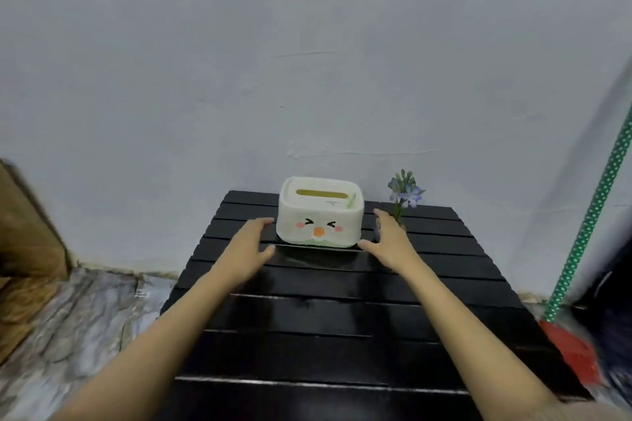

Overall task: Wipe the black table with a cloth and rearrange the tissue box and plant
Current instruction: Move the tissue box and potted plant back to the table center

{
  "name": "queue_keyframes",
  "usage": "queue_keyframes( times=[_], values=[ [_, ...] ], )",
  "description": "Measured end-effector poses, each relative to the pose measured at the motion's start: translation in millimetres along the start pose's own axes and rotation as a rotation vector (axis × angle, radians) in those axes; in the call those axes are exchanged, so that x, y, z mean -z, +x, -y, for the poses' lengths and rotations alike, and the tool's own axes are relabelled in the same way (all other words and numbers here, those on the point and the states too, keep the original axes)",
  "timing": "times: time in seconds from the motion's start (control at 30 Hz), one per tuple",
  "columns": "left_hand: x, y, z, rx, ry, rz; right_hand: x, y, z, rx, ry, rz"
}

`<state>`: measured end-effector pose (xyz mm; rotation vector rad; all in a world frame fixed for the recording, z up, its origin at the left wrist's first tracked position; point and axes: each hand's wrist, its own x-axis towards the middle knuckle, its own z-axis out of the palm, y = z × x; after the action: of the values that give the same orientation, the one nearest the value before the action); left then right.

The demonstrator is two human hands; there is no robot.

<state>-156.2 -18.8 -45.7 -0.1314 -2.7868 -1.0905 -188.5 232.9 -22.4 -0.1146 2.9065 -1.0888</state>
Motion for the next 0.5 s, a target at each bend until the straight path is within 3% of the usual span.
queue_keyframes(
  times=[0.23, 0.5],
  values=[
    [-23, 75, 25, 0.102, -0.129, 0.02, -29, 57, -11, 0.043, 0.156, -0.065],
    [-33, 62, 5, 0.065, -0.271, -0.062, -31, 50, -11, 0.136, 0.252, -0.079]
  ],
)
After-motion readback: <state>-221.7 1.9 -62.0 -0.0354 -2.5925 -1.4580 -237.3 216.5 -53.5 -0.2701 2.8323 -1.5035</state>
